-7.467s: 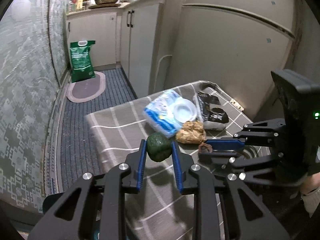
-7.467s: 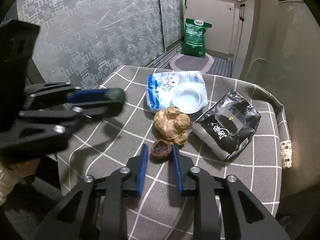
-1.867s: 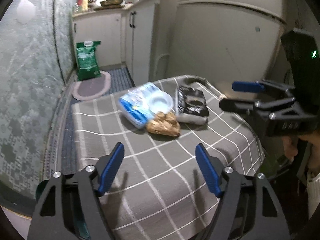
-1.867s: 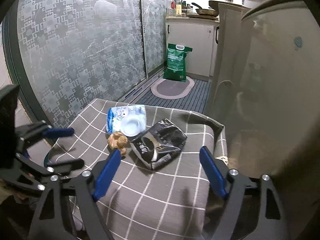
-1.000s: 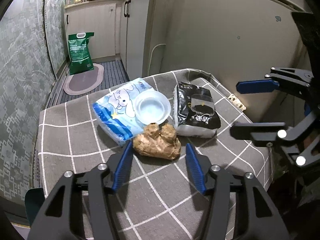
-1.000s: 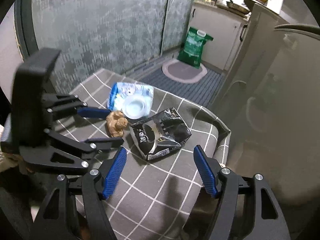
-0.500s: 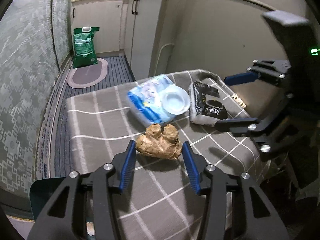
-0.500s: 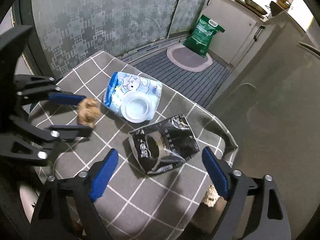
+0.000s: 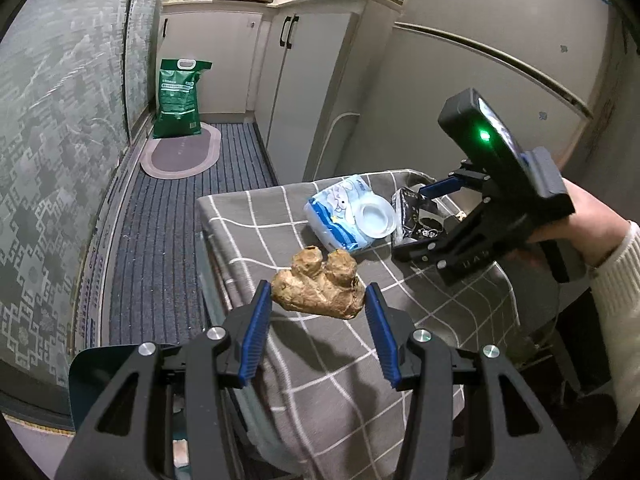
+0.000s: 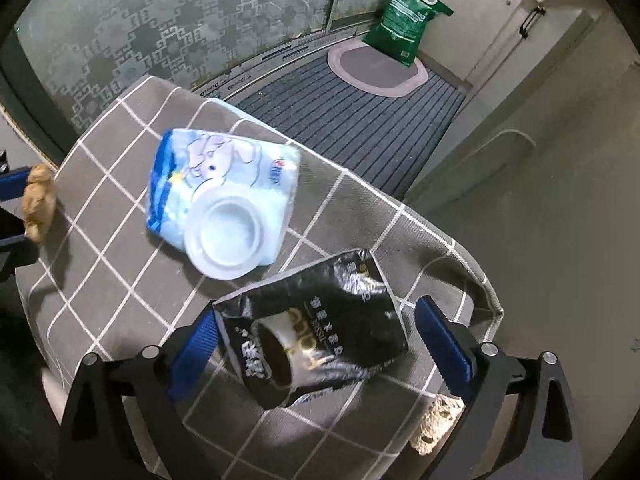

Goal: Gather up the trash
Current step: 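Grasp the ginger root with the left gripper while the right gripper grasps the black bag, then carry the ginger and black bag to the teal bin and release both, then move both grippers back to the blue-white wipes pack on the table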

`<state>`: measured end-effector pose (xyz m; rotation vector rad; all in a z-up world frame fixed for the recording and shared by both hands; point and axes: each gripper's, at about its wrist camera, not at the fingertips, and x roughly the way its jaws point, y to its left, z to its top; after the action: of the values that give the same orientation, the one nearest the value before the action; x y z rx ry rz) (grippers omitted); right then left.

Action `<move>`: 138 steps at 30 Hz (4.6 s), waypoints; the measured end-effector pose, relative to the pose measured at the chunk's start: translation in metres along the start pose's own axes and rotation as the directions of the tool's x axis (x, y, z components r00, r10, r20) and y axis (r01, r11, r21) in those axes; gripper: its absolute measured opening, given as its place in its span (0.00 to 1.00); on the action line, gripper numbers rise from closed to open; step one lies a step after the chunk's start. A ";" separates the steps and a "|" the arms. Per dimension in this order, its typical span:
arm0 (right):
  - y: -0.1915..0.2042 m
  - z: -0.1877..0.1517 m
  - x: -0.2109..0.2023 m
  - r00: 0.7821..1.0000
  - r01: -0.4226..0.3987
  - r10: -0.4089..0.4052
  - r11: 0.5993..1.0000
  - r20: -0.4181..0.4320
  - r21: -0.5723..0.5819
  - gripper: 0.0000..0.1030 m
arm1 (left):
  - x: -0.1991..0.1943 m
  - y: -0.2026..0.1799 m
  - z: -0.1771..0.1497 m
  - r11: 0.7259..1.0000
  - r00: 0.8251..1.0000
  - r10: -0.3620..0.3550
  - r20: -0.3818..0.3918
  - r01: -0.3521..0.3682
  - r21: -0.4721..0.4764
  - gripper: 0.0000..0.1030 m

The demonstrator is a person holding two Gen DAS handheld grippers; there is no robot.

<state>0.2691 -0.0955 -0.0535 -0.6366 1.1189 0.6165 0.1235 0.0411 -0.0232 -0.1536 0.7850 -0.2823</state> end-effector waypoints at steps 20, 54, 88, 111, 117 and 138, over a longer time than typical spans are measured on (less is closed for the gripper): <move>0.024 -0.043 -0.053 0.967 -0.201 0.161 0.958 0.196 0.204 0.76 | -0.057 0.045 -0.010 0.996 0.995 0.059 0.081 -0.052 -0.077 0.49; 0.240 0.058 -0.022 0.878 -0.427 0.431 0.902 0.208 -0.067 0.77 | -0.152 0.158 -0.064 0.938 0.960 0.268 0.078 -0.242 -0.247 0.49; 0.220 0.056 -0.031 0.881 -0.399 0.384 0.917 0.278 -0.002 0.89 | -0.127 0.142 -0.070 0.954 0.969 0.248 -0.005 -0.245 -0.172 0.49; 0.132 0.009 -0.071 0.875 -0.357 0.286 0.926 0.392 0.121 0.89 | -0.101 0.098 -0.045 0.971 0.978 0.209 0.025 -0.204 -0.128 0.64; 0.100 -0.013 -0.074 0.885 -0.331 0.238 0.926 0.401 0.181 0.89 | -0.091 0.073 -0.031 0.980 0.984 0.170 0.059 -0.163 -0.114 0.64; 0.035 -0.055 -0.067 0.928 -0.139 0.038 0.959 0.372 0.247 0.70 | -0.025 0.013 0.000 0.995 0.995 0.092 0.036 -0.090 -0.048 0.64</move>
<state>0.1889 -0.1210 -0.0120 -0.2218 0.8637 0.6168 0.1096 0.0614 -0.0095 -0.1658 0.7590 -0.1743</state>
